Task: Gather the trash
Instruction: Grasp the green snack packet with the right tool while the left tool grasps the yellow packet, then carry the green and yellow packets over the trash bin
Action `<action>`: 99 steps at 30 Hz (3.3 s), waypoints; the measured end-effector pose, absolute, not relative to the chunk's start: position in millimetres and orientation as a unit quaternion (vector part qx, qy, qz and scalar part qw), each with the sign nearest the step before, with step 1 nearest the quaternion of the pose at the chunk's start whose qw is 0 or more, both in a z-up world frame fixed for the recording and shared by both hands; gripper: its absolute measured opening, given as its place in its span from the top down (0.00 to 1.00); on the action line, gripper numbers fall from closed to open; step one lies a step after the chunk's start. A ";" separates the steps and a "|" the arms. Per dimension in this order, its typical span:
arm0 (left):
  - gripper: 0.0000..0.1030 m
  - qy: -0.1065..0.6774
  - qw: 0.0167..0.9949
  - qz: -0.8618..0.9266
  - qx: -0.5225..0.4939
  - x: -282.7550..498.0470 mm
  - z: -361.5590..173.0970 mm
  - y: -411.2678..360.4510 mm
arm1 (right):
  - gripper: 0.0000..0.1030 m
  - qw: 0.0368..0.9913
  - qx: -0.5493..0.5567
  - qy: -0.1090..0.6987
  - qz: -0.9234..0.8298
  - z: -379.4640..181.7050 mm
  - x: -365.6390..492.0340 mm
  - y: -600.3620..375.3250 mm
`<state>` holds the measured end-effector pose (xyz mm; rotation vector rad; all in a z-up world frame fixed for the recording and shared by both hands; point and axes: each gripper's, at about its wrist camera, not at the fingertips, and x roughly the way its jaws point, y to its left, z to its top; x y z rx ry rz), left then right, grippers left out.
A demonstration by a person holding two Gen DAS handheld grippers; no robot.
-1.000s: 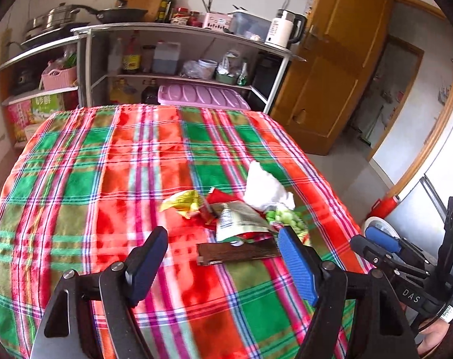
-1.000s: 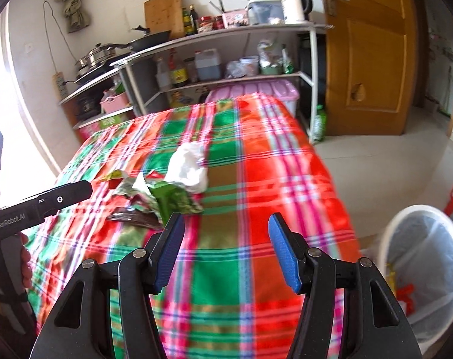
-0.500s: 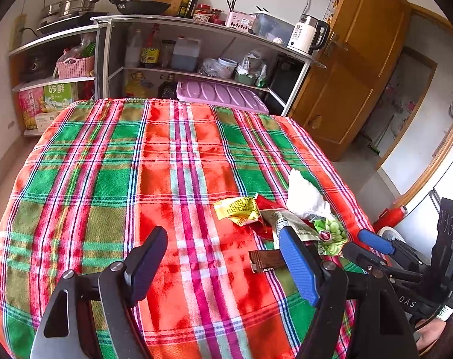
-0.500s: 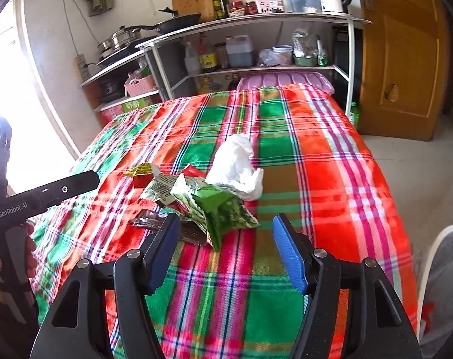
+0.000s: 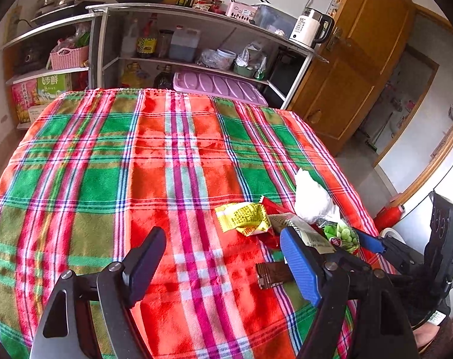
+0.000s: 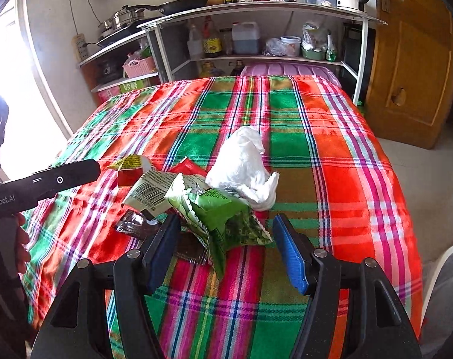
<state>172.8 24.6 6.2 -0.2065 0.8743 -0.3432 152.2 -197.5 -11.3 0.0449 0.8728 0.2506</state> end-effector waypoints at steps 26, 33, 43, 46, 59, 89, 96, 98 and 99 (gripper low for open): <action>0.43 0.442 0.881 -0.155 -0.066 202.0 -17.6 -7.3 | 0.71 0.902 0.046 0.408 0.135 -12.4 144.0 -204.5; 0.62 0.438 0.883 -0.160 -0.046 199.2 -16.4 -15.9 | 0.72 0.901 0.046 0.409 0.135 -12.3 143.4 -204.2; 0.70 0.427 0.890 -0.154 -0.032 191.1 -11.3 -16.9 | 0.73 0.903 0.048 0.406 0.133 -10.2 141.3 -205.5; 0.70 0.425 0.892 -0.152 -0.035 187.7 -8.3 -14.3 | 0.74 0.903 0.047 0.405 0.133 -8.8 139.5 -205.0; 0.70 0.403 0.901 -0.152 -0.042 164.4 14.8 -4.6 | 0.75 0.912 0.051 0.388 0.126 2.9 122.2 -213.6; 0.70 0.381 0.891 -0.245 -0.013 112.3 45.5 -77.2 | 0.76 0.926 0.103 0.360 0.049 27.2 52.4 -288.2; 0.70 0.377 0.880 -0.287 0.015 98.6 50.7 -123.5 | 0.76 0.934 0.105 0.342 0.009 38.6 30.6 -316.5; 0.70 0.375 0.876 -0.304 0.020 95.3 51.7 -141.4 | 0.76 0.935 0.107 0.339 -0.002 40.5 23.4 -326.3; 0.70 0.374 0.874 -0.309 0.023 93.8 52.2 -149.1 | 0.76 0.935 0.109 0.338 -0.010 41.9 19.1 -332.9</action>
